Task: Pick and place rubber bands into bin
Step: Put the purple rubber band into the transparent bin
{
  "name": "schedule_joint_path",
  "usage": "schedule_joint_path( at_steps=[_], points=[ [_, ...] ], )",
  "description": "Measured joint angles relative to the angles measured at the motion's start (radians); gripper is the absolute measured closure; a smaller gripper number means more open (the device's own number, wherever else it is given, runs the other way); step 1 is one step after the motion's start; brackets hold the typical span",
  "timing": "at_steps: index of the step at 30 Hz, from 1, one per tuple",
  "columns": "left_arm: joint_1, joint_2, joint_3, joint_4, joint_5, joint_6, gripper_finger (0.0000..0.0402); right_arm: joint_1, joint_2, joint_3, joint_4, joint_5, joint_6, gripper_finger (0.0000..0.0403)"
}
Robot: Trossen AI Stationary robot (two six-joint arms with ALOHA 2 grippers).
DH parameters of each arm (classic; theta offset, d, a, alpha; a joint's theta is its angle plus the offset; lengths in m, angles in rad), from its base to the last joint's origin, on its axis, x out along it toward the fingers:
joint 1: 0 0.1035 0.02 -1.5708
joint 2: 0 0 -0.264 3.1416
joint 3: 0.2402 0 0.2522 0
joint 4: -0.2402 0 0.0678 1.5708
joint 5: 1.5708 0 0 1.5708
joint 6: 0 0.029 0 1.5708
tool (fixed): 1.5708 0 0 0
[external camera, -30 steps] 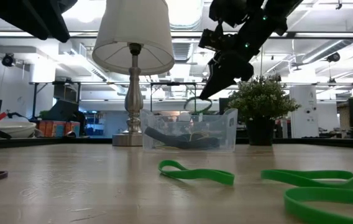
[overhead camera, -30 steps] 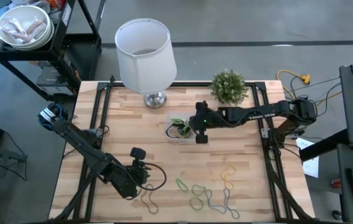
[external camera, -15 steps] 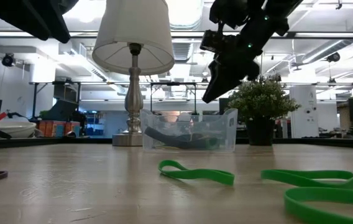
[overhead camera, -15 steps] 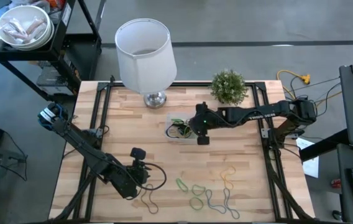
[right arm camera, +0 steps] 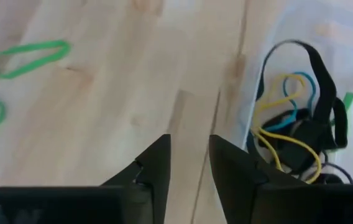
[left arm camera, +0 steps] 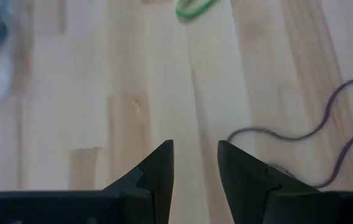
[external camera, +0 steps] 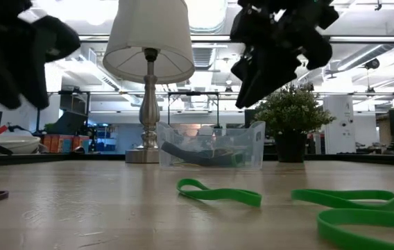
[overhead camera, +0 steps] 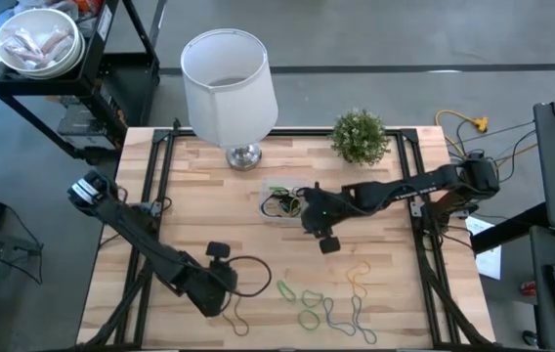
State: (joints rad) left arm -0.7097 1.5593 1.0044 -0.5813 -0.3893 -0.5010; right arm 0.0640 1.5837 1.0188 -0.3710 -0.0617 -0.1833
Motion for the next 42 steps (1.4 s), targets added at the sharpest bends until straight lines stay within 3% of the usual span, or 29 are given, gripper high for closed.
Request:
schedule_joint_path(
  at_steps=[8,13,20,42],
  points=[
    [0.001,0.116,0.011,0.085,0.121,-0.015,0.0292,0.066,-0.039,0.001,0.001,0.001,0.0,0.031],
    [0.003,0.17,0.014,0.084,0.145,-0.015,0.0292,0.106,-0.066,0.001,0.003,0.001,0.0,0.0315],
    [0.024,0.186,0.014,0.073,0.156,-0.094,0.0292,0.157,-0.077,0.001,0.008,0.001,0.001,0.0315],
    [0.069,0.205,0.009,0.114,0.25,-0.066,0.0292,0.202,-0.077,-0.002,0.008,0.004,0.027,0.0321]
  ],
)
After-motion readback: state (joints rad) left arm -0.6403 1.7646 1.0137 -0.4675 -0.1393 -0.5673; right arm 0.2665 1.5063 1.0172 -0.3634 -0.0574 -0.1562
